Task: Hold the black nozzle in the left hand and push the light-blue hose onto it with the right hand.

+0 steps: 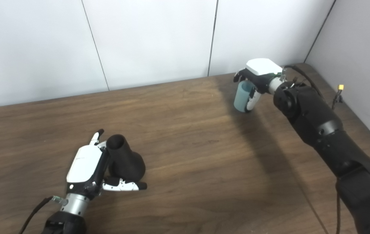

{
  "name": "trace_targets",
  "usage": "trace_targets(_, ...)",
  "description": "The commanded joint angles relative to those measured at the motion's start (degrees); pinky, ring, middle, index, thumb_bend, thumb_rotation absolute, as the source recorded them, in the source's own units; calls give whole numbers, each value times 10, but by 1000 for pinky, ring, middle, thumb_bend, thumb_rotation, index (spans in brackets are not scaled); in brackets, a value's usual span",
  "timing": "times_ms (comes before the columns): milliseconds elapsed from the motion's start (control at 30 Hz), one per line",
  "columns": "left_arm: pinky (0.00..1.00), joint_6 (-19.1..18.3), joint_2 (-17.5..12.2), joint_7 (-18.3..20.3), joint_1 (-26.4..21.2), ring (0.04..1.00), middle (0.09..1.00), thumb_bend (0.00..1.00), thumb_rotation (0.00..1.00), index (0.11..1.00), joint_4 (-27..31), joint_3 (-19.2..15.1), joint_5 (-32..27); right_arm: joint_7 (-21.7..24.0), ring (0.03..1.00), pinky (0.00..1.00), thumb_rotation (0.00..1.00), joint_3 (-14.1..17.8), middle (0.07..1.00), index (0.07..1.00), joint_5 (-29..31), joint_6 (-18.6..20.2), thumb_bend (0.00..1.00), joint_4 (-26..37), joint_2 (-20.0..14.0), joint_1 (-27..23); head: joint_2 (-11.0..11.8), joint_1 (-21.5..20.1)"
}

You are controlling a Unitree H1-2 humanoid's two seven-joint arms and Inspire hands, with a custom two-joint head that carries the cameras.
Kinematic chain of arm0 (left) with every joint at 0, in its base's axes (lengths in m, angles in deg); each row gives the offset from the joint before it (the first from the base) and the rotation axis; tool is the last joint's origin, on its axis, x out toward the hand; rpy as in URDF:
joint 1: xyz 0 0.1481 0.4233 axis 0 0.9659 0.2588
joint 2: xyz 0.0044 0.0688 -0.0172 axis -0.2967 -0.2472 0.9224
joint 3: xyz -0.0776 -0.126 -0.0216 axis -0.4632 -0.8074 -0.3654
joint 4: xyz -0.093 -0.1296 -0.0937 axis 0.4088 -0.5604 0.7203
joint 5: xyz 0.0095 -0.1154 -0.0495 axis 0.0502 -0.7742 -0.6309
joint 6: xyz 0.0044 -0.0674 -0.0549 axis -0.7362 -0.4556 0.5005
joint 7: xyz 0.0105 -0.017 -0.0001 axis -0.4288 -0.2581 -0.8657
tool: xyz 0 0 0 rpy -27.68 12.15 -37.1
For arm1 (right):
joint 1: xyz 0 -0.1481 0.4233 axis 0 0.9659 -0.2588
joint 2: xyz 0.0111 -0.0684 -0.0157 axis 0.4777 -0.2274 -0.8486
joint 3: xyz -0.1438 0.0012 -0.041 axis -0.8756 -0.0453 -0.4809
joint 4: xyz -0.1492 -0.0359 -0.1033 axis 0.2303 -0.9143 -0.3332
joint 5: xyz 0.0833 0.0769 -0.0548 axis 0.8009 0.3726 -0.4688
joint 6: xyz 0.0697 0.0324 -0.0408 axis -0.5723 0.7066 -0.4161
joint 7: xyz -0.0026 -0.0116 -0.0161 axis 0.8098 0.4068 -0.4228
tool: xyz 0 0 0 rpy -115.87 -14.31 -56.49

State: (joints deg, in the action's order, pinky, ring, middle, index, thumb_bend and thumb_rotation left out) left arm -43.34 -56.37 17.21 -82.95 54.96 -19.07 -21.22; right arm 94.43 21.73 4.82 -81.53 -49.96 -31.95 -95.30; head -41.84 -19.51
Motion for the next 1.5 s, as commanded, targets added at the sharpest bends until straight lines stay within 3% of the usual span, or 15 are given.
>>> trace_targets(0,1000,14,0,-6,-5,690,446,522,0,514,18,2,5,-14,591,531,73,6,652,693,-11,-3,898,17,-25,-24,-2,0)
trace_targets(133,1000,14,1,-7,-5,684,445,522,0,515,18,2,6,-22,568,543,31,13,606,619,-6,-9,884,11,-22,-20,-2,0)
trace_targets(167,1000,14,1,-7,-5,682,446,522,0,515,19,2,5,-31,527,497,12,19,539,541,2,-18,676,9,-21,-17,-4,0)
trace_targets(267,1000,13,0,-4,-5,681,445,522,0,516,20,2,5,-45,433,430,1,34,506,487,22,-27,538,6,-16,-11,-5,0)
trace_targets(633,1000,14,2,-7,-5,671,442,521,0,519,19,2,6,-44,414,382,0,45,507,491,53,-33,510,7,-13,-9,-6,2)
trace_targets(800,1000,12,2,-4,-3,669,446,521,0,517,25,2,9,-35,415,346,0,53,500,494,66,-36,501,67,-12,-2,-9,9)
trace_targets(867,1000,12,3,-5,-3,665,447,521,0,517,24,3,10,-19,424,395,0,52,507,490,55,-17,503,110,-11,0,-10,14)
trace_targets(900,1000,12,3,-5,-3,665,446,521,0,518,25,3,10,-10,444,560,0,51,497,483,49,-8,512,128,-11,1,-10,17)
trace_targets(967,1000,12,4,-4,-3,666,445,521,0,518,24,4,11,5,461,707,0,51,487,480,43,5,519,164,-9,1,-11,20)
trace_targets(1100,1000,7,7,-1,-2,667,442,521,0,519,26,4,15,13,401,489,0,54,482,516,77,-38,517,198,-3,-6,-13,21)
trace_targets(1200,1000,8,8,2,-2,674,446,521,0,518,28,3,14,44,385,424,0,54,493,515,114,-47,517,241,7,-15,-13,27)
trace_targets(1267,1000,8,9,2,-2,675,447,521,0,518,28,3,14,76,390,435,0,55,495,506,139,-27,518,281,20,-23,-14,32)
trace_targets(1300,1000,9,10,1,-2,673,446,521,0,519,27,3,14,92,430,527,0,52,487,490,142,-13,520,302,26,-28,-15,34)
trace_targets(1367,1000,9,11,0,-3,667,445,521,0,520,25,4,15,114,442,584,0,45,487,484,131,5,522,339,36,-36,-15,39)
trace_targets(1467,1000,7,15,-3,-3,663,447,521,0,518,23,6,22,139,391,519,0,44,490,502,143,22,519,391,58,-39,-15,51)
